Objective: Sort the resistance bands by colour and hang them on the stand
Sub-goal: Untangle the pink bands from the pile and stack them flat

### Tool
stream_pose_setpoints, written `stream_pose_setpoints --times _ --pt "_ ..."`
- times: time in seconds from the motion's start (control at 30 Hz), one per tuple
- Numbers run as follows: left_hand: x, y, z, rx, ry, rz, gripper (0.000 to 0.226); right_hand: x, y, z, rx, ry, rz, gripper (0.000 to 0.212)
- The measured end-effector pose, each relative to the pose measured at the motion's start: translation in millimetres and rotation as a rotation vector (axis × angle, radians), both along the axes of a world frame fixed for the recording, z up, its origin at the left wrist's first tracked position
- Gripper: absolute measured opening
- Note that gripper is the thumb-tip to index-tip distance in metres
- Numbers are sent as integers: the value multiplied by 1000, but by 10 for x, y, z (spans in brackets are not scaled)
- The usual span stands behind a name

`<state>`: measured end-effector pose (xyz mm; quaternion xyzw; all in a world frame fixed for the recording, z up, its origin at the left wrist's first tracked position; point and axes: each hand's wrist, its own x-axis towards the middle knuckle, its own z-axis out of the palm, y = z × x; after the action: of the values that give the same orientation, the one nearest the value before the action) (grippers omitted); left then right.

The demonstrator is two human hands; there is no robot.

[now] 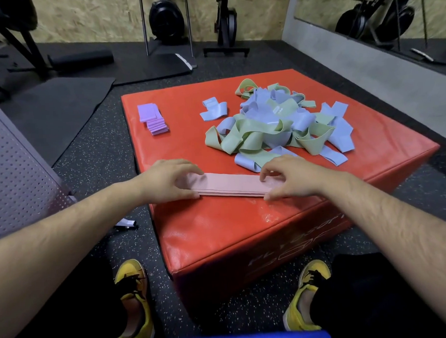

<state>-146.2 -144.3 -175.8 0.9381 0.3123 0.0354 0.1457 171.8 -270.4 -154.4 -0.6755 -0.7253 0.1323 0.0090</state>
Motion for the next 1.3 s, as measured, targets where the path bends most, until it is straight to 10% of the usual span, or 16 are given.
stream_pose_setpoints --times 1.0,1.3 --pt "1649 242 143 78 -292 -70 52 215 365 366 173 203 -139 29" --pt "2310 464 16 86 82 81 88 896 732 253 189 95 -324 37"
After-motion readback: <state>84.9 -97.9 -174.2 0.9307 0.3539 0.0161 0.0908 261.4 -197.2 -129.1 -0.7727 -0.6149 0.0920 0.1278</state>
